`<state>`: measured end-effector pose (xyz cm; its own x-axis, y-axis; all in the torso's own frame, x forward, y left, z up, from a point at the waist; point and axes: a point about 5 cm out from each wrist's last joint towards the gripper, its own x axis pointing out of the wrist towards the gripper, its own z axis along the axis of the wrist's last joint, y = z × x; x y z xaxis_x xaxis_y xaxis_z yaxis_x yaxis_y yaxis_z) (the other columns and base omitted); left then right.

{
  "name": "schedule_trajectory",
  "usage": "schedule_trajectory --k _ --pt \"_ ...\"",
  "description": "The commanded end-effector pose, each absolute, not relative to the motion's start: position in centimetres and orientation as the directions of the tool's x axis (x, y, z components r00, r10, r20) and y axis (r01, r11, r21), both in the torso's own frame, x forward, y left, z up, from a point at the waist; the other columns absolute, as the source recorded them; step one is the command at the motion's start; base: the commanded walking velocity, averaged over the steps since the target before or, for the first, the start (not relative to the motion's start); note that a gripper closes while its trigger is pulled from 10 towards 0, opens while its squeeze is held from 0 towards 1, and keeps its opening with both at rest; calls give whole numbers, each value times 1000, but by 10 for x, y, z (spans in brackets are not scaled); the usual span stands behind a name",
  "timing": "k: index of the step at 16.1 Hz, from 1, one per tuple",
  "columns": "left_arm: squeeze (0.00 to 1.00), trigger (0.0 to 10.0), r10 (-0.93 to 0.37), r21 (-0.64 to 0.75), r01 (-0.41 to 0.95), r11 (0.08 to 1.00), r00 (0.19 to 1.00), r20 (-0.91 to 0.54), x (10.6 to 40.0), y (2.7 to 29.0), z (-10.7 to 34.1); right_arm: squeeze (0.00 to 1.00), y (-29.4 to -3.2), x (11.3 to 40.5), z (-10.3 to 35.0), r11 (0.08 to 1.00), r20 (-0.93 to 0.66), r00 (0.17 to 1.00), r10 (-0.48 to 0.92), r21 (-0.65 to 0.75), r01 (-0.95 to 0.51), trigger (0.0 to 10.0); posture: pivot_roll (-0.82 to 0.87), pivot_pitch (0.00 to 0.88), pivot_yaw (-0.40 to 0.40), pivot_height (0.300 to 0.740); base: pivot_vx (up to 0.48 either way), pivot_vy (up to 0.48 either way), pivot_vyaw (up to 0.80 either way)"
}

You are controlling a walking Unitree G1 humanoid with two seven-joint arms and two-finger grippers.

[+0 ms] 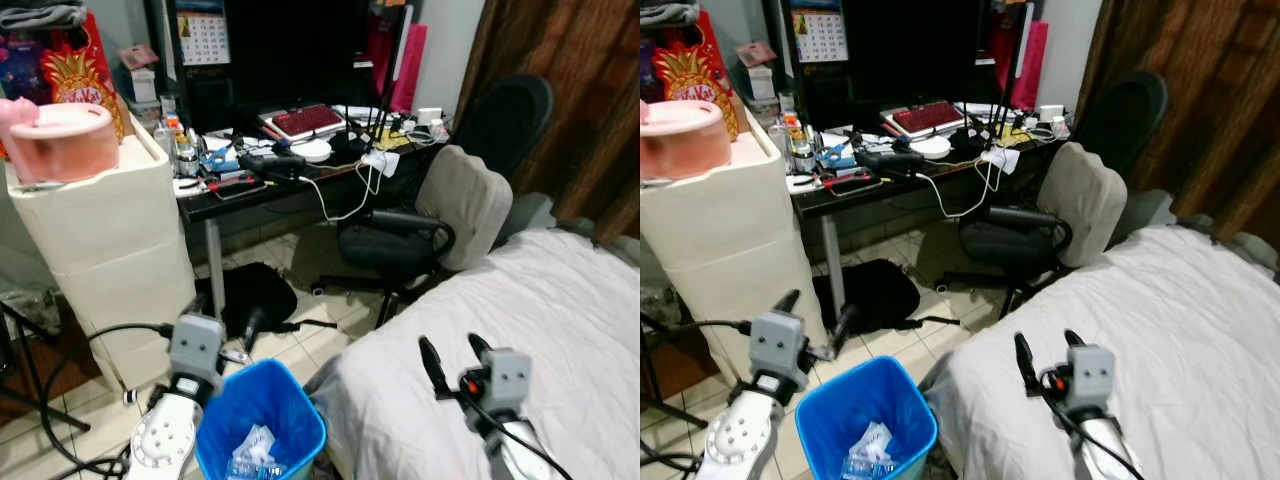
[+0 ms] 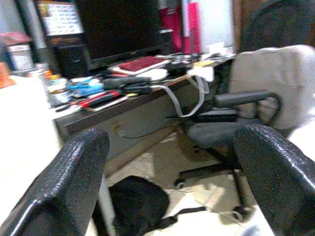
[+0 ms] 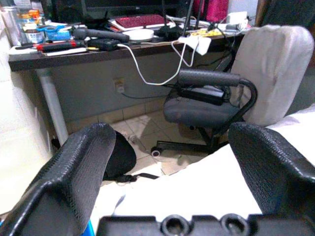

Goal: Clean up the room

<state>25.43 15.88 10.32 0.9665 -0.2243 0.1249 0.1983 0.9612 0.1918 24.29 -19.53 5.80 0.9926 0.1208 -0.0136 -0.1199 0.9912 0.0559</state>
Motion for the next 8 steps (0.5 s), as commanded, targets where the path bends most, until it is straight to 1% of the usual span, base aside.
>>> schedule_trajectory --k 1,2,3,4,6,7,8 --pt "0 10000 -262 198 236 951 958 116 252 151 108 0 -195 241 61 991 -20 991 131 43 -130 10000 93 0 -79 740 0 -480 0" --pt "0 10000 -292 198 269 942 951 98 255 144 107 0 -189 246 63 989 -19 989 145 23 -144 10000 83 0 -73 740 0 -480 -781" --pt "0 10000 -304 202 281 938 949 90 256 141 107 0 -187 248 64 988 -16 988 152 14 -152 10000 78 0 -70 740 0 0 -781" --pt "0 10000 -316 206 300 932 947 53 262 139 102 0 -183 252 64 985 -14 985 171 4 -171 10000 65 0 -61 740 0 0 -781" --pt "0 10000 -320 219 304 927 947 38 265 139 100 0 -182 254 62 984 -33 983 179 20 -178 10000 58 0 -57 740 0 0 -778" --pt "0 10000 -320 185 306 934 946 51 267 140 101 0 -183 254 62 983 -45 983 180 34 -179 10000 51 0 -51 740 0 0 -775" --pt "0 10000 -336 204 322 925 941 40 268 139 101 0 -183 256 62 983 -48 982 181 35 -180 10000 50 0 -48 740 0 -480 -775"
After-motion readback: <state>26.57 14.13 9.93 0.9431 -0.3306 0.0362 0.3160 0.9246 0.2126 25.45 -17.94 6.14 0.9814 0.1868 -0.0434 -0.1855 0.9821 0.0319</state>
